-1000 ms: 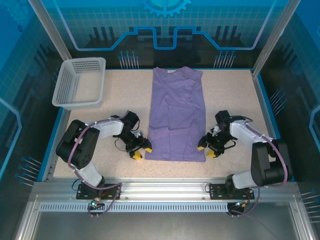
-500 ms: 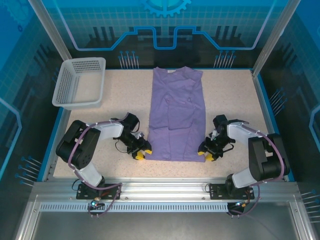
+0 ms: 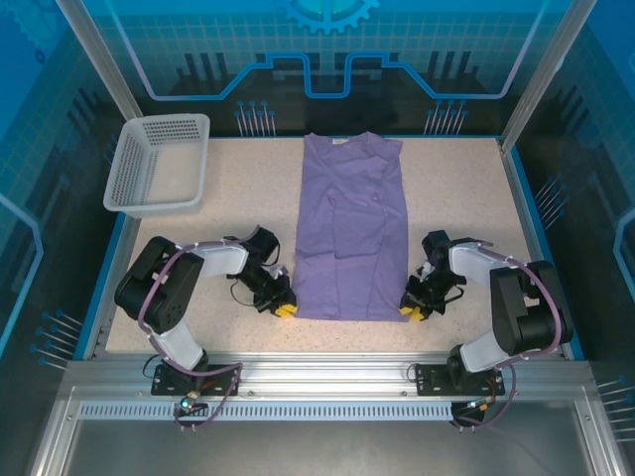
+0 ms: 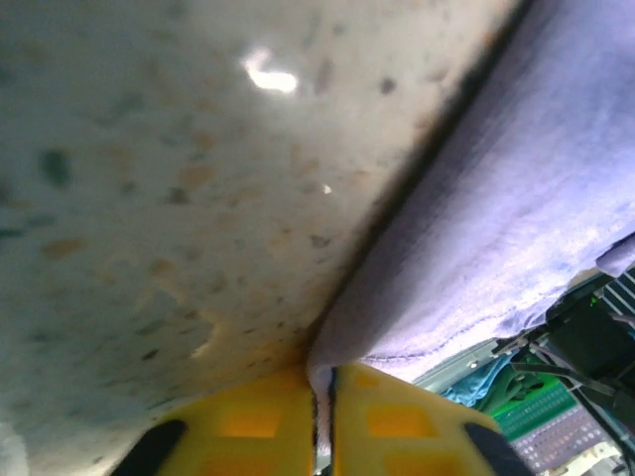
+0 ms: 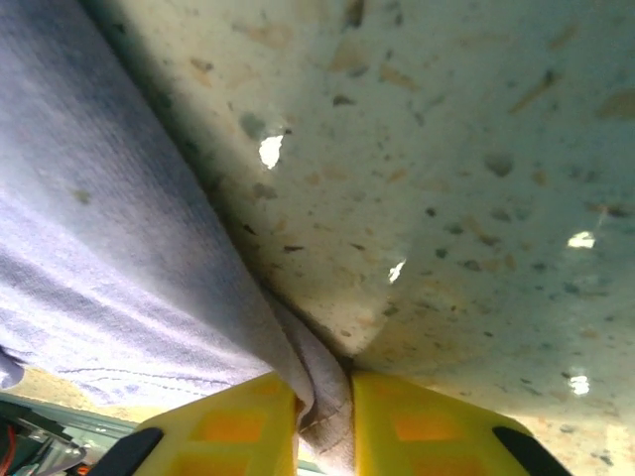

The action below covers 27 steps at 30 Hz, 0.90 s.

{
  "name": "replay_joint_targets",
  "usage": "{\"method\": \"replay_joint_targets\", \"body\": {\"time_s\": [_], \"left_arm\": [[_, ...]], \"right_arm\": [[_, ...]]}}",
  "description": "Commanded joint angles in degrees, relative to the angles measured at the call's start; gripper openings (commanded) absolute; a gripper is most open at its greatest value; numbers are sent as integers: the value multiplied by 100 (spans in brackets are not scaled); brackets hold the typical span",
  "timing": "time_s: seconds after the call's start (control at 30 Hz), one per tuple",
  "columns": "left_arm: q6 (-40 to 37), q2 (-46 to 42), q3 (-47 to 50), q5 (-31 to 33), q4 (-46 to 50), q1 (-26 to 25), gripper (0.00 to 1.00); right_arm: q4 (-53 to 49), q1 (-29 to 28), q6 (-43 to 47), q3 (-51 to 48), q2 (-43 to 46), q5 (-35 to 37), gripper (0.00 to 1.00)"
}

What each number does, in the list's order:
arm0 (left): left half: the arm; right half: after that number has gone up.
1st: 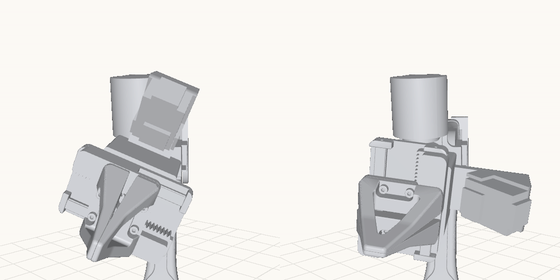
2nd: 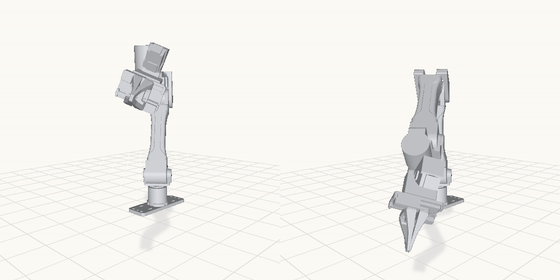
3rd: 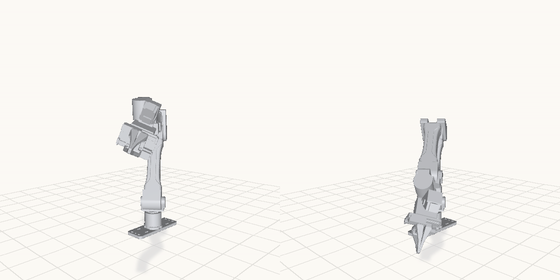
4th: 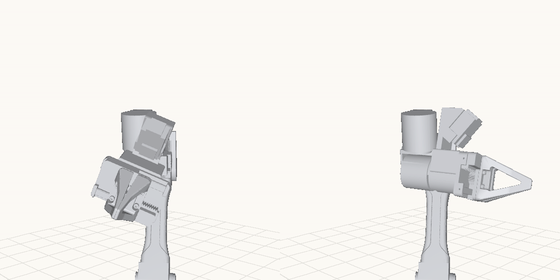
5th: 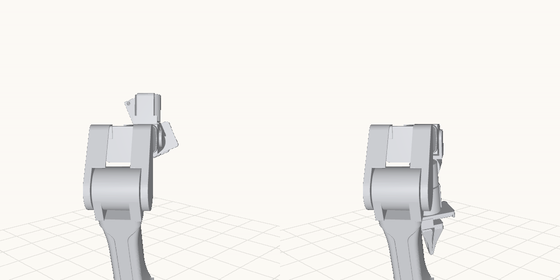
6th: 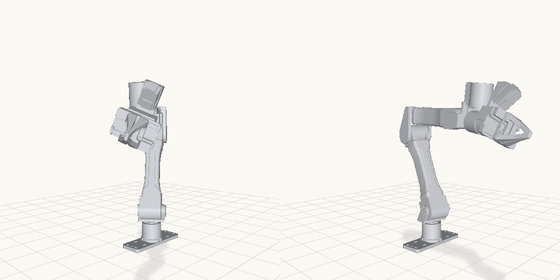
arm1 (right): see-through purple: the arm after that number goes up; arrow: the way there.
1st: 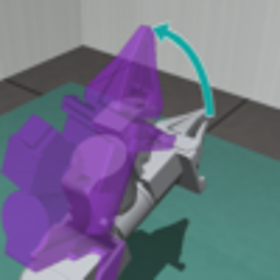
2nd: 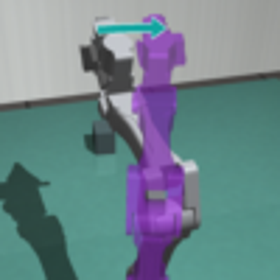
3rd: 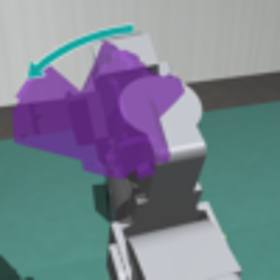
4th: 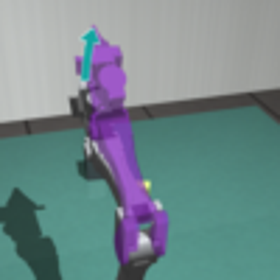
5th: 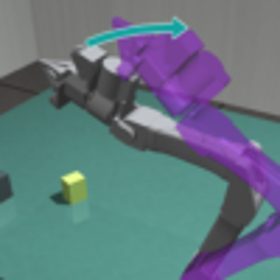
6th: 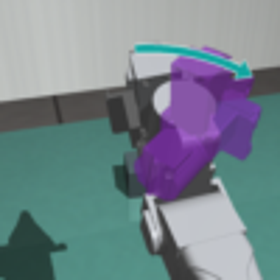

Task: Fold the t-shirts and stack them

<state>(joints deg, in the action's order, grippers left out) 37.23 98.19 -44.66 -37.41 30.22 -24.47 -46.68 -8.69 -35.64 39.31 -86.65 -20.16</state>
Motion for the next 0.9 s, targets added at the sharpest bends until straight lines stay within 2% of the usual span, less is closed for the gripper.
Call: {"method": "replay_joint_targets", "body": {"time_s": [0.0, 0.07, 0.23, 0.47, 0.73, 0.87], "left_arm": [[-102, 201, 43, 198, -376, -215, 0], [-142, 150, 16, 167, -208, -267, 0], [-326, -110, -16, 30, 383, -560, 0], [69, -381, 180, -283, 535, -833, 0], [55, -573, -268, 7, 1037, -764, 0], [32, -717, -776, 52, 1299, -403, 0]], "right_arm": [[87, -89, 11, -90, -132, -117, 15], [-116, -110, 28, 4, -96, -188, 11], [-663, -267, -215, 51, 122, -273, 9], [-912, -283, -264, 48, 288, -406, 7], [-1311, -49, -101, 577, 316, -424, 3], [-1439, 318, -218, 1009, 464, -661, 1]]}}
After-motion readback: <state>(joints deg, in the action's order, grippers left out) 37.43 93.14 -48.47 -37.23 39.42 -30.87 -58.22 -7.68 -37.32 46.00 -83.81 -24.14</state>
